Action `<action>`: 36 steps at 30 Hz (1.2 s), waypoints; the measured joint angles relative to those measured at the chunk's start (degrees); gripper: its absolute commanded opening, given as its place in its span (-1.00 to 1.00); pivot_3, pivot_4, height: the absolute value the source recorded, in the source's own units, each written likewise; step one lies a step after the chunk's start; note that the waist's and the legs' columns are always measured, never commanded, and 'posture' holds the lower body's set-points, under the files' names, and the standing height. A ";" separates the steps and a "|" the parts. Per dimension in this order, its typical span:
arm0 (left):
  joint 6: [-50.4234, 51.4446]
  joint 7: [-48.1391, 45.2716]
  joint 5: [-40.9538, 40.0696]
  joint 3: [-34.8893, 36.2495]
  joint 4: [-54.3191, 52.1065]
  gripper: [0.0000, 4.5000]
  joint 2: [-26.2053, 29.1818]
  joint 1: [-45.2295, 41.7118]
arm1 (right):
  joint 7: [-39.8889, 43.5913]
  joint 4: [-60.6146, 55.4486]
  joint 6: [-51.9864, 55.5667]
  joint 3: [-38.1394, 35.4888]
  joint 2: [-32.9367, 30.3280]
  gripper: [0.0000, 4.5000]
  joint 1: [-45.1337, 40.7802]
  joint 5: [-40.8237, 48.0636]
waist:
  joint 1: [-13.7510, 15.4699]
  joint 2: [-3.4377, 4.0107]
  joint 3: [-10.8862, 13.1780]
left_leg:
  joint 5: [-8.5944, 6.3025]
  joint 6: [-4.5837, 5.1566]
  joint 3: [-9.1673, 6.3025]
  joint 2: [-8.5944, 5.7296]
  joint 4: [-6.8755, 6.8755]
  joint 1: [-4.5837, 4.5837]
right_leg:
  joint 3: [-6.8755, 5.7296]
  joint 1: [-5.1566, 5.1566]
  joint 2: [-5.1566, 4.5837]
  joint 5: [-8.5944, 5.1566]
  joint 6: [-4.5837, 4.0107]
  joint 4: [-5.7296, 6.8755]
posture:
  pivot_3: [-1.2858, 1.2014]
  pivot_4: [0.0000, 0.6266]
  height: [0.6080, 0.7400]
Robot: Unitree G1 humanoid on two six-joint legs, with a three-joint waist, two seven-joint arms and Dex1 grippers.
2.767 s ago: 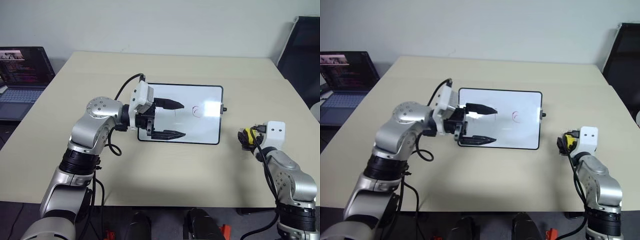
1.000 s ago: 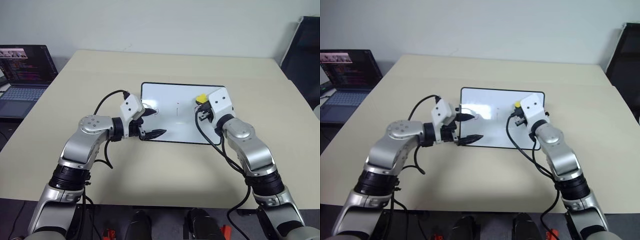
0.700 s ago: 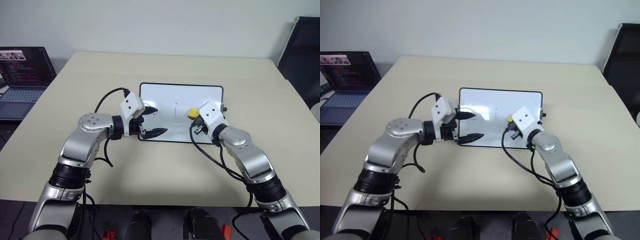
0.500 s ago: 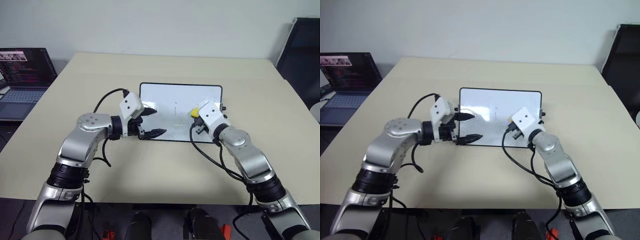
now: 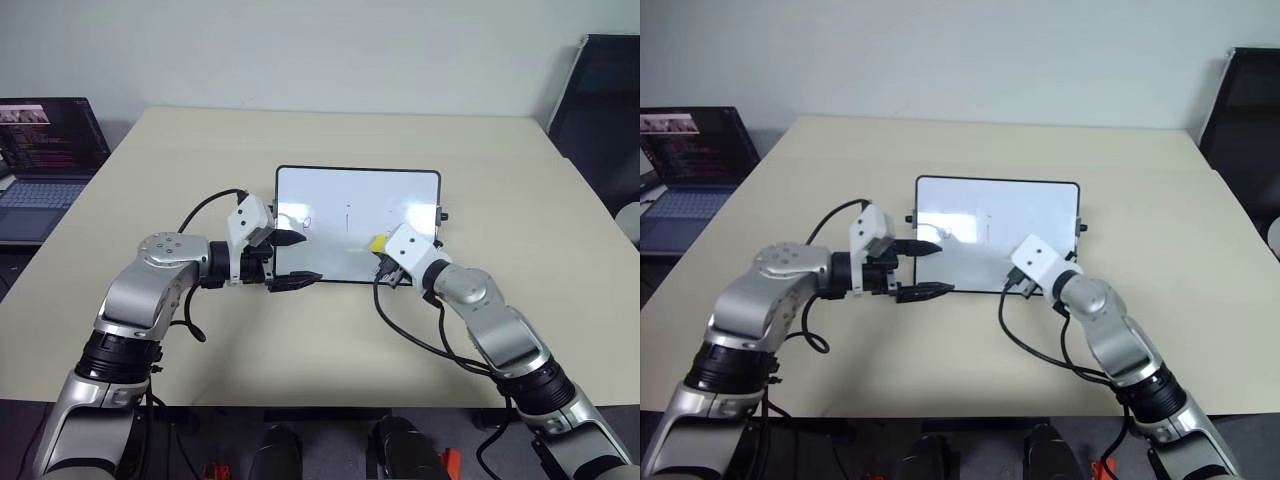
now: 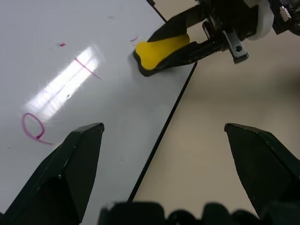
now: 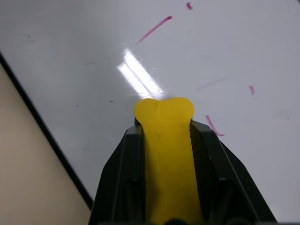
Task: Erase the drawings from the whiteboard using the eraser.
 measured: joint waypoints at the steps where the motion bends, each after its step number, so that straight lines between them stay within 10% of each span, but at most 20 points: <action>1: 0.00 -0.05 -0.11 0.00 0.00 1.00 0.07 0.00 | -2.13 1.52 -1.05 -0.36 0.40 -0.57 -1.35 -1.47 | -0.11 0.00 0.00 | 0.02 0.02 0.00 0.00 0.01 0.00 | 0.00 0.00 0.00 0.01 -0.01 0.00 | 0.03 -0.52 1.00; 36: -0.82 -1.90 -0.58 0.81 -0.62 1.00 1.06 2.10 | 7.66 -6.50 6.00 -5.97 -3.72 -0.57 5.75 -3.23 | -0.34 -0.20 -0.04 | 0.07 0.08 0.00 -0.02 -0.12 0.02 | 0.04 0.01 0.00 -0.01 -0.05 -0.09 | 0.03 -0.52 1.00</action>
